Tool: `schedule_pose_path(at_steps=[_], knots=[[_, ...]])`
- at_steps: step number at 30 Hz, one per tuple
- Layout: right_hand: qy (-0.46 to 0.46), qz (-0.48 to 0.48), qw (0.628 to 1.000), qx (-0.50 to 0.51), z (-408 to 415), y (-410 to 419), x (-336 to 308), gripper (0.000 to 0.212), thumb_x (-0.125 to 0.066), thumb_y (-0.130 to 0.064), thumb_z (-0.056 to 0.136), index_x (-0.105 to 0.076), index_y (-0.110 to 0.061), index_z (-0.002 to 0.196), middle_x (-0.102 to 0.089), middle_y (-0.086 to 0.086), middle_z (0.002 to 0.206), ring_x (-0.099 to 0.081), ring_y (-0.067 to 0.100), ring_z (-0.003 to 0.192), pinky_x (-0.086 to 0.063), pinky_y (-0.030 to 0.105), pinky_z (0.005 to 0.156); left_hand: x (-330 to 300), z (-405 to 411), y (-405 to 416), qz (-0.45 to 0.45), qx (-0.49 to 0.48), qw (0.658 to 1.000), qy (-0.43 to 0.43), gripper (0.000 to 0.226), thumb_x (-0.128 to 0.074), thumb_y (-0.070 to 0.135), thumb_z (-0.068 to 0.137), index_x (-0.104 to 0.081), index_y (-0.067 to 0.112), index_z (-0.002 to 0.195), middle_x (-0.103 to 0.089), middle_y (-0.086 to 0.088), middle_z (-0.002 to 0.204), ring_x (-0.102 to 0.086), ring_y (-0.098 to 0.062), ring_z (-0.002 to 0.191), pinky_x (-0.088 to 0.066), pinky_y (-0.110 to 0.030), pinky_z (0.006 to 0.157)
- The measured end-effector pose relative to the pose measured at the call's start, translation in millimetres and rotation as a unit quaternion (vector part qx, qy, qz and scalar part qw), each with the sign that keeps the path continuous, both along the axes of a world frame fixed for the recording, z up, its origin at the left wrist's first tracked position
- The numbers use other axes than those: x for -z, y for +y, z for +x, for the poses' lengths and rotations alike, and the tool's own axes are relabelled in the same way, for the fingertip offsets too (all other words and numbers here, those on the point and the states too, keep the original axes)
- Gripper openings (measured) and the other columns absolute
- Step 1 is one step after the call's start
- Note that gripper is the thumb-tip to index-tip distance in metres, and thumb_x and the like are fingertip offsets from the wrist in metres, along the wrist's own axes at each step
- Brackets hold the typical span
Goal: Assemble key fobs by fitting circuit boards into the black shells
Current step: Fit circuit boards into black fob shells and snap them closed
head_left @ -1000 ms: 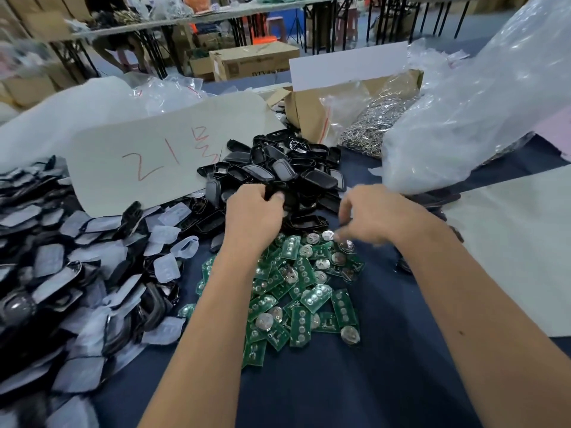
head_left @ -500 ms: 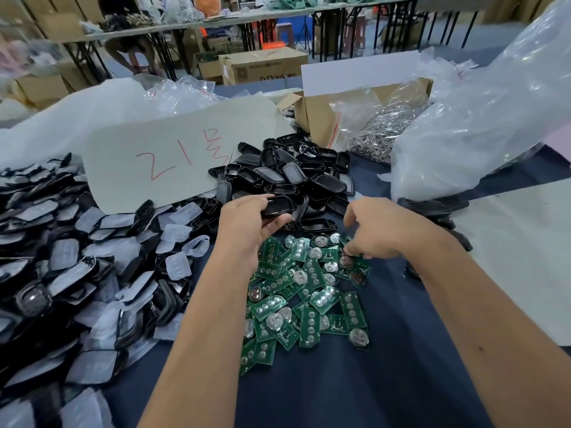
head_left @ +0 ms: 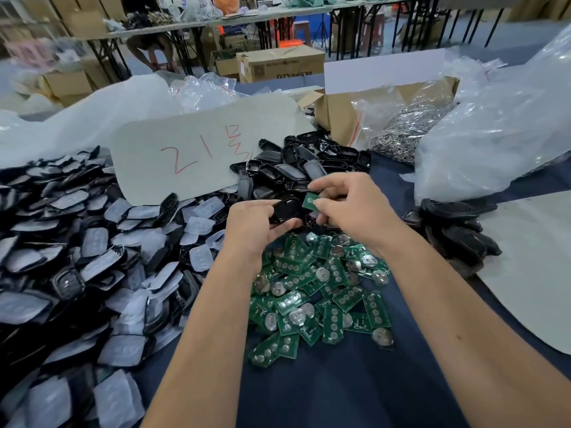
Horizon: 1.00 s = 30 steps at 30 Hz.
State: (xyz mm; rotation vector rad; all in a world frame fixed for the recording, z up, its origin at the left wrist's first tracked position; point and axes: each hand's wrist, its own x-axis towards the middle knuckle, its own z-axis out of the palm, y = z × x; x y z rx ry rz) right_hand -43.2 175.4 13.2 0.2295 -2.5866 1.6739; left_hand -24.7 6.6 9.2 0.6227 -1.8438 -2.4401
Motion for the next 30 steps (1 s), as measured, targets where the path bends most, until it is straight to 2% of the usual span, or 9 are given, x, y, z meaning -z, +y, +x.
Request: schedule_pose_path(at_steps=[3,6,10,13,18,20,23,30], knots=[[0.013,-0.082,0.996,0.015,-7.2,-23.9,6.5,0.015,-0.077,-0.007,0.089,-0.078,-0.02,0.096,-0.078,-0.002,0.081,-0.071,0.011,0.062,-0.057,0.026,0.067,2.1,4.2,-19.2,-0.007,-0.002,1.0,0.006,0.03,-0.038,-0.011,0.103,-0.068,-0.007,0.097,-0.071,-0.035,0.101,-0.078,-0.037,0.076,-0.061,-0.024,0.059],[0.017,-0.13,0.991,-0.001,-11.1,-47.1,11.8,0.011,-0.078,-0.007,0.089,-0.081,-0.018,0.093,-0.076,0.004,0.074,-0.067,0.01,0.06,-0.055,0.023,0.062,6.2,6.1,-34.9,-0.01,0.003,1.0,0.0,0.029,-0.038,-0.008,0.106,-0.066,-0.004,0.109,-0.068,-0.03,0.113,-0.079,-0.037,0.082,-0.063,-0.026,0.066],[-0.004,-0.189,0.982,-0.006,-11.3,-69.3,19.6,0.007,-0.08,-0.005,0.089,-0.077,-0.008,0.094,-0.075,0.011,0.069,-0.073,0.024,0.058,-0.061,0.033,0.058,10.0,4.3,-43.3,0.029,0.008,0.999,0.012,0.027,-0.038,-0.006,0.107,-0.065,-0.005,0.106,-0.074,-0.027,0.1,-0.078,-0.037,0.089,-0.064,-0.03,0.07],[0.009,-0.188,0.982,-0.005,-11.3,-74.9,29.6,0.009,-0.081,-0.005,0.088,-0.074,-0.004,0.093,-0.074,0.01,0.068,-0.075,0.03,0.057,-0.061,0.034,0.056,12.3,2.0,-46.7,0.049,0.01,0.999,0.016,0.029,-0.038,-0.004,0.108,-0.066,-0.008,0.107,-0.078,-0.017,0.081,-0.079,-0.03,0.078,-0.062,-0.027,0.065],[0.021,-0.167,0.986,-0.003,-14.0,-74.5,38.7,0.011,-0.084,-0.009,0.086,-0.073,-0.006,0.089,-0.075,0.008,0.068,-0.074,0.029,0.054,-0.064,0.04,0.056,15.1,1.8,-49.2,0.069,0.012,0.997,0.015,0.029,-0.037,-0.004,0.108,-0.064,-0.014,0.113,-0.077,-0.024,0.091,-0.078,-0.037,0.084,-0.063,-0.03,0.067],[0.025,-0.168,0.985,-0.006,-14.2,-74.8,40.5,0.011,-0.084,-0.009,0.086,-0.074,-0.006,0.09,-0.075,0.009,0.07,-0.074,0.029,0.054,-0.063,0.038,0.055,15.4,1.9,-49.3,0.073,0.01,0.997,0.013,0.029,-0.037,-0.004,0.108,-0.064,-0.014,0.114,-0.077,-0.025,0.094,-0.078,-0.038,0.085,-0.063,-0.03,0.068],[0.029,-0.174,0.984,-0.009,-15.1,-74.8,41.9,0.01,-0.084,-0.008,0.086,-0.075,-0.007,0.09,-0.076,0.008,0.072,-0.073,0.029,0.054,-0.061,0.034,0.054,14.6,2.6,-48.7,0.083,0.014,0.996,0.014,0.028,-0.037,-0.005,0.108,-0.063,-0.013,0.111,-0.077,-0.023,0.089,-0.078,-0.037,0.082,-0.063,-0.029,0.067],[0.028,-0.177,0.984,-0.015,-15.4,-73.9,42.1,0.011,-0.084,-0.008,0.086,-0.076,-0.005,0.092,-0.076,0.011,0.073,-0.074,0.029,0.055,-0.061,0.034,0.056,17.9,1.1,-50.2,0.074,0.027,0.997,0.018,0.031,-0.036,-0.005,0.108,-0.066,-0.011,0.105,-0.078,-0.022,0.087,-0.079,-0.035,0.081,-0.063,-0.029,0.067]])
